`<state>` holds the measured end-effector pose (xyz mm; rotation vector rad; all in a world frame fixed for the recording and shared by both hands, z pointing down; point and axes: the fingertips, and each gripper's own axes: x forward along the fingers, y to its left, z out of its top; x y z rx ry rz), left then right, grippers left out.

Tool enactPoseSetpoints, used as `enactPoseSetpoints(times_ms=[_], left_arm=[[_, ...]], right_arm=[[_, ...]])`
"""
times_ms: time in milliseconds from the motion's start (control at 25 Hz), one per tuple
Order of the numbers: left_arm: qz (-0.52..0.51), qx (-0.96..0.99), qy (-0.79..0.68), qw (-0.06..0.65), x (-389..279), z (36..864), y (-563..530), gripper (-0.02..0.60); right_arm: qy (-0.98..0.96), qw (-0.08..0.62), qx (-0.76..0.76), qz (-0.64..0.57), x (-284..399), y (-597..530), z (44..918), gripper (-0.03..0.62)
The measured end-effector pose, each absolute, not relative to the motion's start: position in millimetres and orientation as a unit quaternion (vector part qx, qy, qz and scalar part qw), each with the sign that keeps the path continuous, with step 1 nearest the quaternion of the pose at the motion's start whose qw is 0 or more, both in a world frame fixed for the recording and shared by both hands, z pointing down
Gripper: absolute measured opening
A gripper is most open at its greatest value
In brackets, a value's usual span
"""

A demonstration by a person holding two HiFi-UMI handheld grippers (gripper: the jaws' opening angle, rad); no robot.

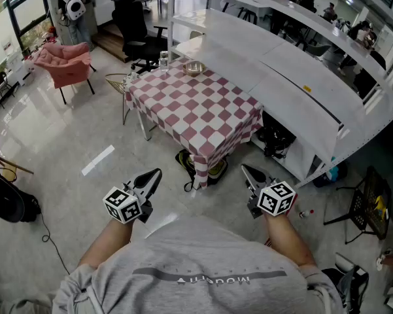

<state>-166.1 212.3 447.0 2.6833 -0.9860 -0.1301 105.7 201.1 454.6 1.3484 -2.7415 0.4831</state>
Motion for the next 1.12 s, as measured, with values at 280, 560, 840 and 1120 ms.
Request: enactPoseSetpoints(times_ms=[280, 560, 840, 1120], left_arm=[[-0.046, 0.93, -0.34, 0.135, -145, 442, 212, 0.015], [-0.046, 0.926, -0.35, 0.132, -116, 441, 220, 0.015], [-0.046, 0.919, -0.37, 0.126, -82, 437, 233, 0.015], [-0.043, 0.916, -0.377, 0.128, -43, 439, 250, 0.014]], right_arm=[[-0.891, 0.022, 0.427, 0.153, 119, 200, 450, 0.023], [-0.901, 0.025, 0.408, 0.147, 134, 198, 447, 0.025], [-0.917, 0.025, 0.372, 0.145, 151, 201, 442, 0.025], [-0.929, 0.026, 0.343, 0.138, 171, 211, 438, 0.025]])
